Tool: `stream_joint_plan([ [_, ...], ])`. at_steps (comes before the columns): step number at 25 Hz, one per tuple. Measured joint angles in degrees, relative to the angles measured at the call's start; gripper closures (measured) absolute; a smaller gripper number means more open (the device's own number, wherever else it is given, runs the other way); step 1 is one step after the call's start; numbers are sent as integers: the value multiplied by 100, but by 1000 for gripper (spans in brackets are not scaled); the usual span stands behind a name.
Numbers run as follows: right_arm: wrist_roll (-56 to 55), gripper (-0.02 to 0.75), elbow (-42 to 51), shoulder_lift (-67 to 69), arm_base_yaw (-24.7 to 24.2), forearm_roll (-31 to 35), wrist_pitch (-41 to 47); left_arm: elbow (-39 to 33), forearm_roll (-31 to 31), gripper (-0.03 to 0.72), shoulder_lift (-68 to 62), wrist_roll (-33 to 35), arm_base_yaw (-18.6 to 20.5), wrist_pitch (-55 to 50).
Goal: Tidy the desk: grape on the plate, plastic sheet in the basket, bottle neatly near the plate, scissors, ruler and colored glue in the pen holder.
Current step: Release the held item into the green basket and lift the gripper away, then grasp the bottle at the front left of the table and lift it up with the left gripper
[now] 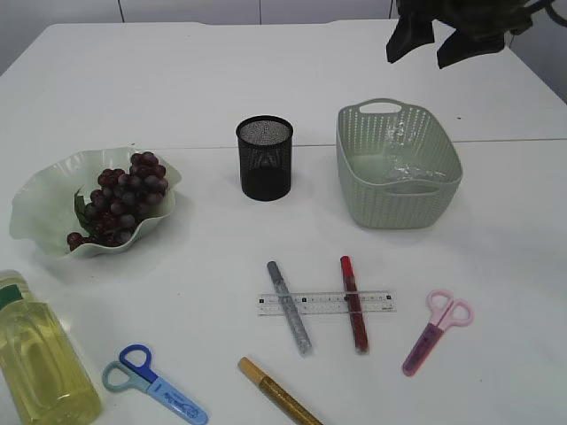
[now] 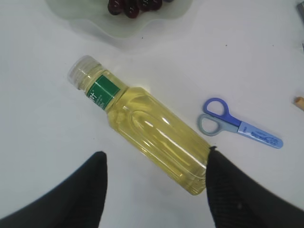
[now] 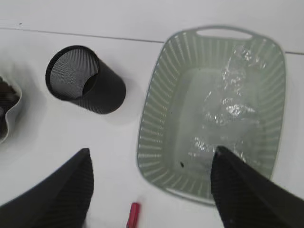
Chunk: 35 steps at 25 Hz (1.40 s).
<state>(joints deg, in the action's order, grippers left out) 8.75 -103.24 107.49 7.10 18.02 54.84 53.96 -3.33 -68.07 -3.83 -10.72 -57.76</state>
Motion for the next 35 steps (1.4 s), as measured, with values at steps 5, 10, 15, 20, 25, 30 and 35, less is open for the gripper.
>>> stream_joint_plan([
  [5,-119,174,78,-355,125,-41,872,0,0,212,0,0,0,-20],
  [10,-433,174,723,-850,291,-303,1172,0,11,212,0,0,0,-74],
  [15,-523,174,2112,-1756,451,-360,1052,0,11,212,0,0,0,-130],
  [20,-523,174,3657,-2669,642,-360,574,0,-17,212,0,0,0,-223],
  [25,-523,174,4778,-3348,654,-362,523,0,-426,212,0,0,0,-513],
  [30,-523,174,5076,-3865,654,-373,559,-210,-879,212,25,-292,0,-540],
  [35,-414,174,5076,-4222,654,-373,592,-740,-936,212,277,-1703,0,-140],
])
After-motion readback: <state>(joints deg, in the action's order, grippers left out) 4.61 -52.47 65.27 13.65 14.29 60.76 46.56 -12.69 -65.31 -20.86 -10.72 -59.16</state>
